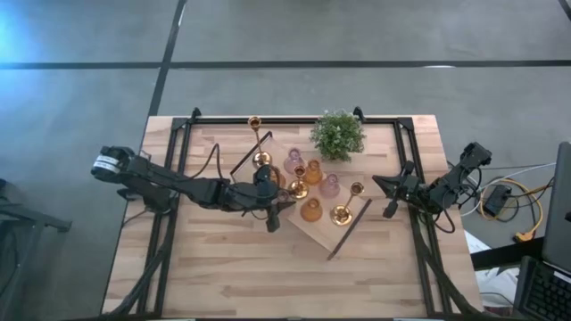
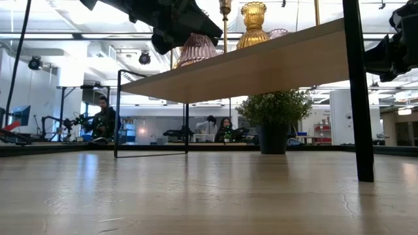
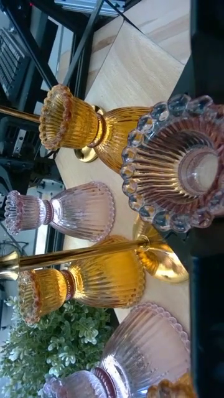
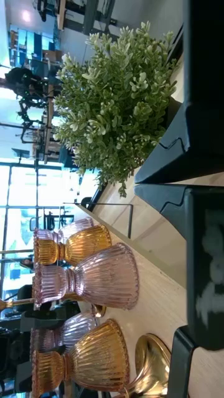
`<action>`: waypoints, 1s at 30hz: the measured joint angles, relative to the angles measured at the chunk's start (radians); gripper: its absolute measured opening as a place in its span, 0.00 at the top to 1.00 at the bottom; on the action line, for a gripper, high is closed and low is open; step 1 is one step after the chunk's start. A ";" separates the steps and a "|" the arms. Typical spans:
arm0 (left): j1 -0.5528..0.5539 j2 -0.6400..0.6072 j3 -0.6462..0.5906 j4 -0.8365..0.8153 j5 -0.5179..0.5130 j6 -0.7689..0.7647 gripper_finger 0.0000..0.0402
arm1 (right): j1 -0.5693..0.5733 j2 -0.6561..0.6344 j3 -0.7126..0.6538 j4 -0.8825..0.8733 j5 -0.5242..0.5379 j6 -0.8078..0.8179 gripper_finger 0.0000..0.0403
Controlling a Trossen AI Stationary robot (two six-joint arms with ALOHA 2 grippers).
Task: Pick & Place candle stick holders
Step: Put the light pink glass candle holder on the shelf
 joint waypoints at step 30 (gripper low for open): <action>0.000 0.002 -0.003 -0.008 0.009 -0.003 0.50 | 0.000 0.000 0.000 0.000 0.000 -0.002 0.98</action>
